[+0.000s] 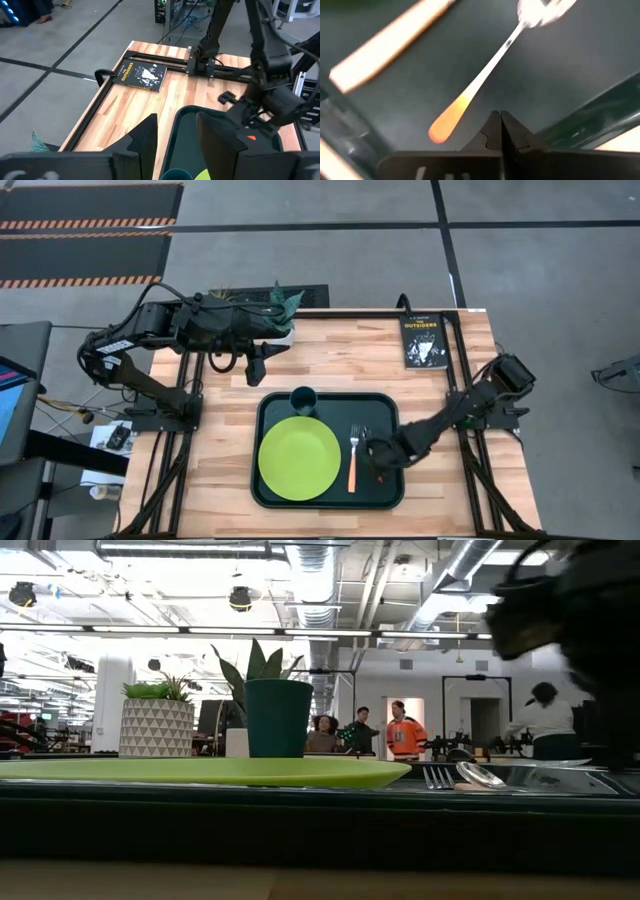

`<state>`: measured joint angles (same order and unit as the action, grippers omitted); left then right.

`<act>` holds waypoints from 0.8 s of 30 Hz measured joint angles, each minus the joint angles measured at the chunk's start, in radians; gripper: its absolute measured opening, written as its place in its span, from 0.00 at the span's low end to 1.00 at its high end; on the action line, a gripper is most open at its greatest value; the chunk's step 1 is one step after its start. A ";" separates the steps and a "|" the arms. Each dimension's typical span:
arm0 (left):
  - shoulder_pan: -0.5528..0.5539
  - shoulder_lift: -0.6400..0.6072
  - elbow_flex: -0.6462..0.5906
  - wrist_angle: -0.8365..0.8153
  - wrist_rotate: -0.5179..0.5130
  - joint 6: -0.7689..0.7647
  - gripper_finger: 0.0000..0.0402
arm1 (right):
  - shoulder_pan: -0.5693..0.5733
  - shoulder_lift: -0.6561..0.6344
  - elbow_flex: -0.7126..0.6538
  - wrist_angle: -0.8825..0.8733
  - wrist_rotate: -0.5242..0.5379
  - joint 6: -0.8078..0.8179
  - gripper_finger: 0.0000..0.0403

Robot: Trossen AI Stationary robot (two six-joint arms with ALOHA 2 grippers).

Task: Pick and place plate/cup/fork/spoon on tray
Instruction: Put the orange spoon on the black serving tray to the right of the orange fork, then adjust the black tray

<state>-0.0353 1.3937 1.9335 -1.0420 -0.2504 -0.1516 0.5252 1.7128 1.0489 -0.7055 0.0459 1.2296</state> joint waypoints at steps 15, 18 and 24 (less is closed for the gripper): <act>0.000 -0.001 0.000 0.000 0.009 0.042 0.31 | 0.119 0.107 0.016 0.180 -0.018 0.217 0.02; 0.000 -0.001 0.000 0.000 0.008 0.043 0.31 | 0.106 0.102 0.031 0.150 -0.017 0.169 0.03; 0.000 -0.001 0.000 -0.048 0.031 0.045 0.31 | 0.074 0.100 0.066 0.073 -0.014 0.110 0.02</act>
<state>-0.0353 1.3930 1.9331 -1.0902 -0.2190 -0.1066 0.5993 1.8130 1.1149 -0.6321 0.0315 1.3394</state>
